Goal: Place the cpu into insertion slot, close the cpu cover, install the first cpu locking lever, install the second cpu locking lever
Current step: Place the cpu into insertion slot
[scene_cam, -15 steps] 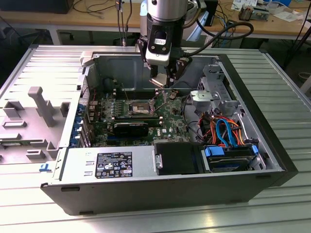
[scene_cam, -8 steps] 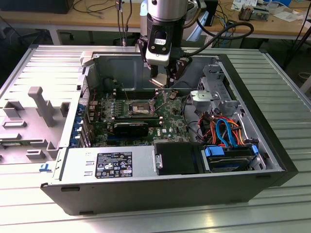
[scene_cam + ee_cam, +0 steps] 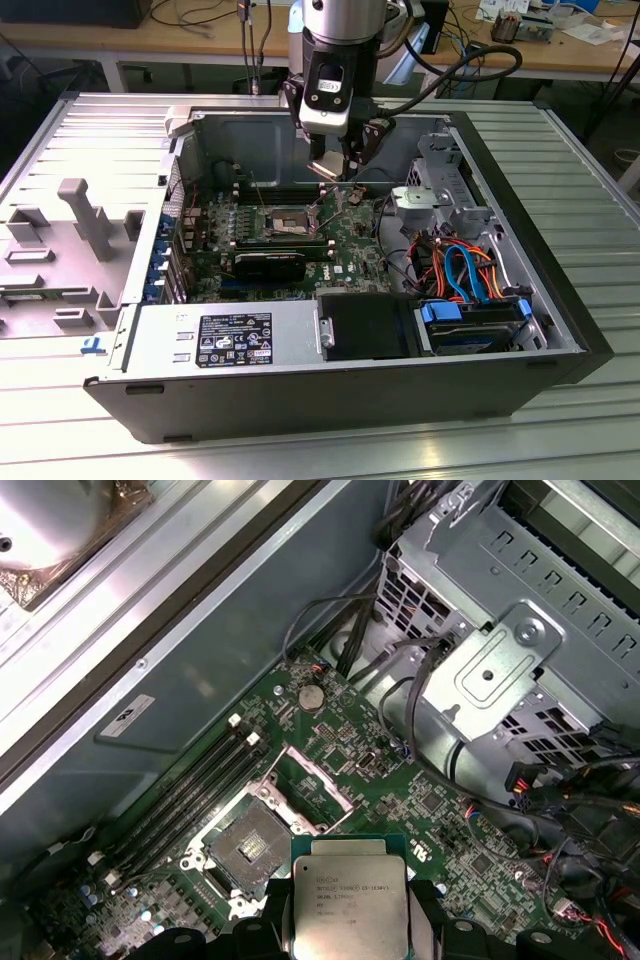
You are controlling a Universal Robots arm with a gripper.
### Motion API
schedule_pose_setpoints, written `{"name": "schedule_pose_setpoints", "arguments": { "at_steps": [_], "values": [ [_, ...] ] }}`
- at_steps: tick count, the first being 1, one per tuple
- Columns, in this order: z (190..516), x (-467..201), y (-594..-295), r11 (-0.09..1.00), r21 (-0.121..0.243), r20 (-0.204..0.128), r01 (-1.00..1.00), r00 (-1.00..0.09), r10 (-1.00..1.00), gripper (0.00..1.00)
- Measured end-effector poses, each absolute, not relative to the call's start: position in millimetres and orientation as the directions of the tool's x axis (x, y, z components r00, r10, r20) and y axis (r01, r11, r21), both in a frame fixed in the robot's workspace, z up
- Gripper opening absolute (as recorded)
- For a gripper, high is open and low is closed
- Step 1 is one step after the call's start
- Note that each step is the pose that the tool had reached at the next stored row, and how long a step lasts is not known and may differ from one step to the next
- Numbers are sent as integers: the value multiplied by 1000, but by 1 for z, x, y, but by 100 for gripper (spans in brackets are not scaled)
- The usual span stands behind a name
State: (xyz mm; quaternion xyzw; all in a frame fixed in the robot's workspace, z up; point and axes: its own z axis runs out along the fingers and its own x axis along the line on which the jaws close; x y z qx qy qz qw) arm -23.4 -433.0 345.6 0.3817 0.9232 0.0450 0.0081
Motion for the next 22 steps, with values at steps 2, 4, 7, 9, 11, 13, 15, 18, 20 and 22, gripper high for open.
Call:
{"name": "schedule_pose_setpoints", "arguments": {
  "at_steps": [2,4,7,9,11,13,15,18,20,22],
  "values": [
    [346,-23,-433,701,89,19,707,-705,709,55],
    [345,-23,-433,698,89,19,710,-702,712,55],
    [345,-23,-433,694,89,19,714,-698,716,55],
    [345,-23,-433,690,89,19,718,-694,719,55],
    [345,-23,-433,689,89,19,719,-693,721,55],
    [345,-23,-433,688,89,19,721,-691,722,55],
    [345,-23,-433,686,89,19,722,-690,724,55],
    [345,-23,-433,684,89,19,724,-688,725,55],
    [345,-23,-434,682,89,19,726,-686,727,55],
    [345,-23,-434,681,89,19,727,-685,728,55]
  ]
}}
